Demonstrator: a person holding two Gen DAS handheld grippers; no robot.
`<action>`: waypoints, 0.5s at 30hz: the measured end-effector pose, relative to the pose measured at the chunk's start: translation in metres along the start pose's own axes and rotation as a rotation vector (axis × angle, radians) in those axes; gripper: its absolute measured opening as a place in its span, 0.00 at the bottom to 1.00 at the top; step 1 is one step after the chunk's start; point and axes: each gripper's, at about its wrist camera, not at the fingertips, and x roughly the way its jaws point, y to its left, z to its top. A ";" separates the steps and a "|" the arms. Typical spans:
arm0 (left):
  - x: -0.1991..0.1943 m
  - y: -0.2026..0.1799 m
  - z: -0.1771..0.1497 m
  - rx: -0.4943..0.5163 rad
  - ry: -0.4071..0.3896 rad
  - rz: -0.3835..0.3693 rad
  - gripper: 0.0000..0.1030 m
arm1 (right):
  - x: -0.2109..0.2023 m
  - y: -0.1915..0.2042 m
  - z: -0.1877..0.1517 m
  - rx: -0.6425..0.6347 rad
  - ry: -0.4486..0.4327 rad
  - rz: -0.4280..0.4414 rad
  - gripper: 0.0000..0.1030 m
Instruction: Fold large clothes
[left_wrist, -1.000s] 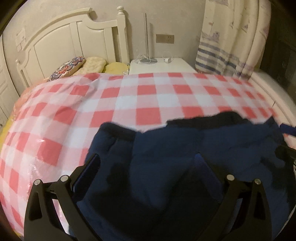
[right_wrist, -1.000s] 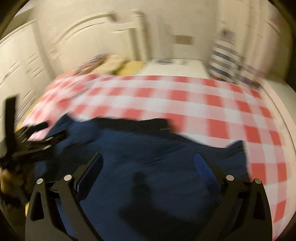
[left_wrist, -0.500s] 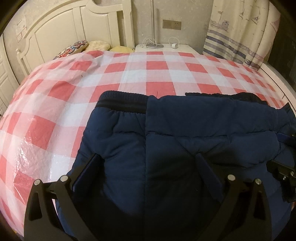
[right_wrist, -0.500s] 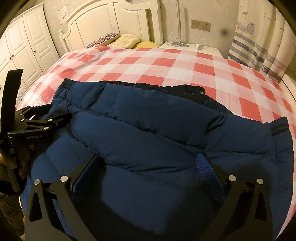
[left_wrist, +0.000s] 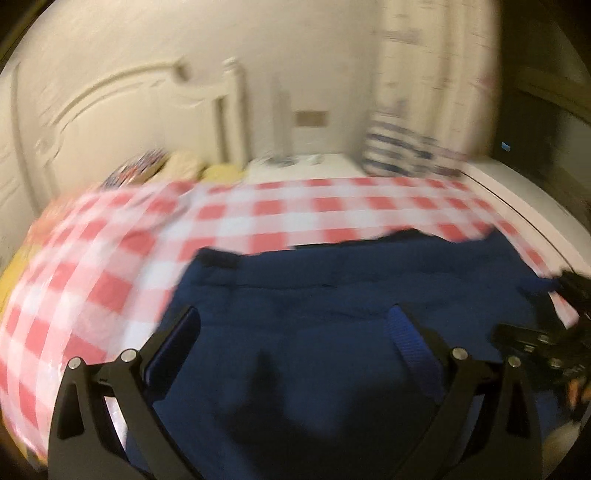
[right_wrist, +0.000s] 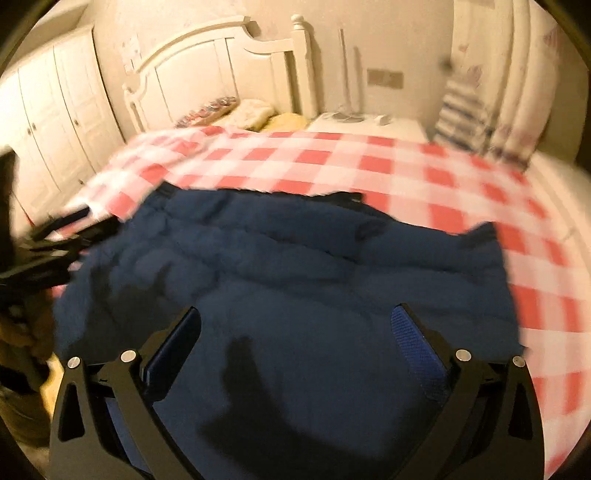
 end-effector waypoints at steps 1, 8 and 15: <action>0.004 -0.010 -0.004 0.031 0.011 -0.003 0.98 | 0.002 0.000 -0.007 -0.012 0.016 -0.011 0.96; 0.060 -0.024 -0.036 0.037 0.136 -0.030 0.98 | 0.017 -0.004 -0.034 -0.024 -0.028 -0.007 0.96; 0.064 -0.026 -0.039 0.058 0.135 -0.008 0.98 | 0.022 -0.004 -0.037 -0.025 -0.052 -0.005 0.96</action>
